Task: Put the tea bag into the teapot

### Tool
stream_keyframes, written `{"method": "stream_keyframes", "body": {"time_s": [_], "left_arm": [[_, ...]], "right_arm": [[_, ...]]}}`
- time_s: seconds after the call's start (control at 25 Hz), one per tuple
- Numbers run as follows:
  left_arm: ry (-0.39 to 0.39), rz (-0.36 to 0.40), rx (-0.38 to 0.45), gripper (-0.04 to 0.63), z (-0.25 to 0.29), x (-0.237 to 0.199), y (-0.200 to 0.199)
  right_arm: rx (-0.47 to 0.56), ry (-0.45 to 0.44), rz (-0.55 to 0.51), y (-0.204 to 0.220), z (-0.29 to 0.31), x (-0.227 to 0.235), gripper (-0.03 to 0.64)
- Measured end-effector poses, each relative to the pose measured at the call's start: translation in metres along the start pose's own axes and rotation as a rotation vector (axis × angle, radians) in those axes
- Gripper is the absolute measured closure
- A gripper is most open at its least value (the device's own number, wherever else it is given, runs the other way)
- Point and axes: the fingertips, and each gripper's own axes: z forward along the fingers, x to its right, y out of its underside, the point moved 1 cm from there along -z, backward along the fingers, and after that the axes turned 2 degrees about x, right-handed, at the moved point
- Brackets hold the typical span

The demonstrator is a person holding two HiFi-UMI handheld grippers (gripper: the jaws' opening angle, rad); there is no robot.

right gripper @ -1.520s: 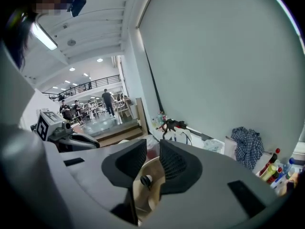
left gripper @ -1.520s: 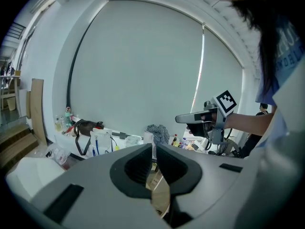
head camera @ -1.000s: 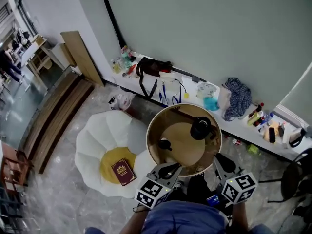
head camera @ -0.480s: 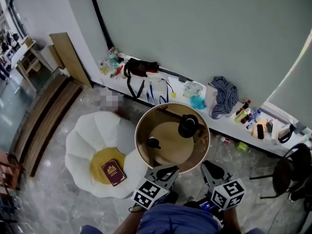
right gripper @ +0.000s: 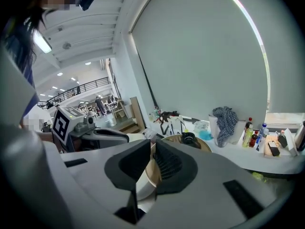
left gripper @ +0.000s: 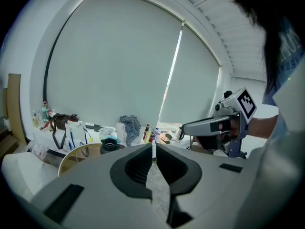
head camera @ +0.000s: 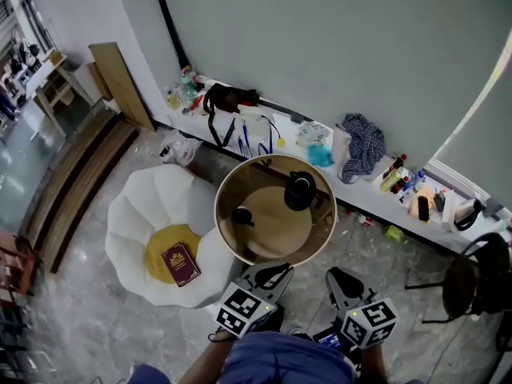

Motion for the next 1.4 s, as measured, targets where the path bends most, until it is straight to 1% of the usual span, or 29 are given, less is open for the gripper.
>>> {"method": "stream_keyframes", "body": {"time_s": [0.2, 0.52, 0.76, 1.04, 1.4], "left_arm": [[-0.023, 0.005, -0.011, 0.565, -0.006, 0.043, 0.011], [-0.075, 0.022, 0.019, 0.563, -0.026, 0.109, 0.023], [-0.104, 0.033, 0.032, 0.563, -0.042, 0.148, 0.037], [-0.137, 0.028, 0.034, 0.563, -0.056, 0.178, 0.048], [-0.184, 0.014, 0.033, 0.563, -0.070, 0.191, 0.054]], "right_arm": [[0.011, -0.027, -0.027, 0.015, -0.034, -0.001, 0.572], [0.038, -0.066, -0.048, 0.043, -0.099, -0.012, 0.572], [0.048, -0.094, -0.059, 0.063, -0.129, -0.024, 0.572], [0.045, -0.131, -0.082, 0.073, -0.153, -0.035, 0.572], [0.019, -0.190, -0.138, 0.083, -0.161, -0.047, 0.572]]}}
